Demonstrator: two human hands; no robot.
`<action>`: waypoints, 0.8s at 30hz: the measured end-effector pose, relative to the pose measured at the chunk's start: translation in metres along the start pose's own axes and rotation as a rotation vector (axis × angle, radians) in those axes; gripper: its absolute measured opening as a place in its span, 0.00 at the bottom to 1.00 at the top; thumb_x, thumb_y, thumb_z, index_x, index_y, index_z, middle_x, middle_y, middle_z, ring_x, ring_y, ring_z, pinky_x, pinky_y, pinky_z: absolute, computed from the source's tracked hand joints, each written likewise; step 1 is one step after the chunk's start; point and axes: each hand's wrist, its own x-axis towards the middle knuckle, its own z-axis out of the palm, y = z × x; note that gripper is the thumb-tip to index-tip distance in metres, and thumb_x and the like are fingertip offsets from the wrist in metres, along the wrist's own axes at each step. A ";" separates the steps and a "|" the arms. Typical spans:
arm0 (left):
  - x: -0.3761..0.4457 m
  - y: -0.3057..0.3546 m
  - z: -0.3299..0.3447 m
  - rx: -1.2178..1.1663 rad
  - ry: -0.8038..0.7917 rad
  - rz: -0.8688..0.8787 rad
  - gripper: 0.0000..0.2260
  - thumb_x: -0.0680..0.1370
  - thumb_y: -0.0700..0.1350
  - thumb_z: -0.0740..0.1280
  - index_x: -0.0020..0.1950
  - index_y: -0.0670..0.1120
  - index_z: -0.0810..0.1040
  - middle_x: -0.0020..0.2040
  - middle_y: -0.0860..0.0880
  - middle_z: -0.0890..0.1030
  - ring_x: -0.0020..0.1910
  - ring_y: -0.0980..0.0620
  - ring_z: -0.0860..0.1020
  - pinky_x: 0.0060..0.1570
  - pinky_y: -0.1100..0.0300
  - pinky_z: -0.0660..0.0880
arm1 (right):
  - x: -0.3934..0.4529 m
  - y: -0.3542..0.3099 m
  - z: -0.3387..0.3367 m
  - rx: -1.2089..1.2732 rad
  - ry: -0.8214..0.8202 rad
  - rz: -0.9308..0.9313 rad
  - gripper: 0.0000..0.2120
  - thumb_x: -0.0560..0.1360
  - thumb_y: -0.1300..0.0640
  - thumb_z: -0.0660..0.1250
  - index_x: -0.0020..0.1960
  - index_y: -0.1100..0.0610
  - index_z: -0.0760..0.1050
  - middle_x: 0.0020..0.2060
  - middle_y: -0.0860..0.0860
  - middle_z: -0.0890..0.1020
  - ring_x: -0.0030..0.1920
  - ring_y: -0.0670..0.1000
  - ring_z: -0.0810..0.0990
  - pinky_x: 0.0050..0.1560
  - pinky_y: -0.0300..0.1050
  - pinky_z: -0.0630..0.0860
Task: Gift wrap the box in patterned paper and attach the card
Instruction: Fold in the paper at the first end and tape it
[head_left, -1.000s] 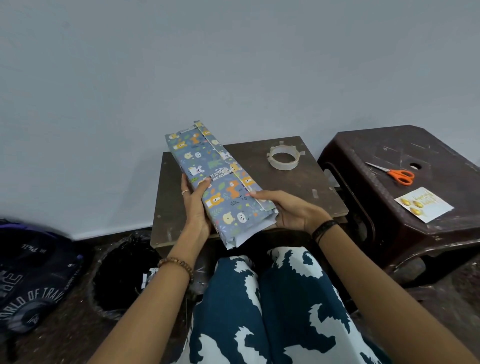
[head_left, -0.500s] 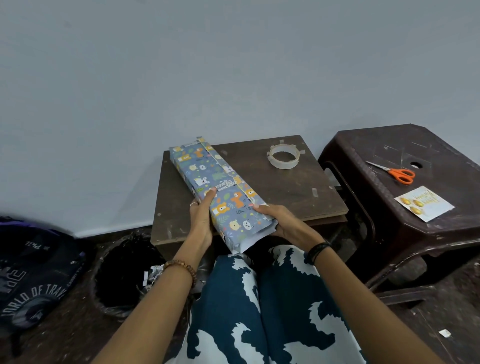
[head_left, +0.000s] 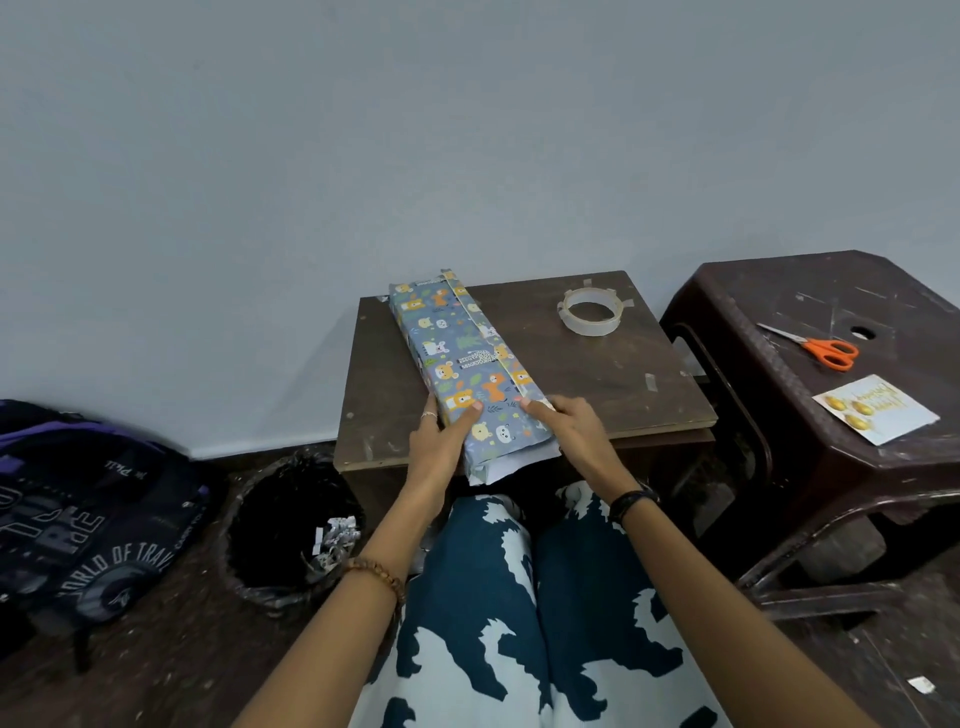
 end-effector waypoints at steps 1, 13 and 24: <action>0.001 -0.005 -0.003 0.054 0.017 0.004 0.39 0.58 0.71 0.72 0.67 0.62 0.67 0.65 0.50 0.74 0.66 0.48 0.70 0.62 0.48 0.71 | -0.002 -0.001 0.001 -0.080 0.004 -0.062 0.11 0.76 0.50 0.67 0.45 0.57 0.82 0.41 0.49 0.85 0.40 0.44 0.82 0.41 0.35 0.74; -0.038 -0.019 0.002 0.612 0.134 0.402 0.36 0.73 0.45 0.71 0.74 0.46 0.55 0.70 0.46 0.65 0.65 0.48 0.70 0.60 0.50 0.72 | -0.016 0.016 -0.001 -0.269 -0.181 -0.205 0.27 0.72 0.63 0.65 0.70 0.52 0.65 0.63 0.50 0.71 0.63 0.47 0.73 0.64 0.43 0.71; -0.061 -0.036 -0.010 0.632 0.201 0.392 0.31 0.78 0.36 0.57 0.77 0.53 0.50 0.50 0.41 0.77 0.41 0.47 0.69 0.37 0.62 0.59 | -0.022 0.037 0.012 -0.758 0.174 -0.487 0.21 0.76 0.64 0.61 0.69 0.58 0.68 0.53 0.54 0.78 0.50 0.56 0.78 0.46 0.49 0.75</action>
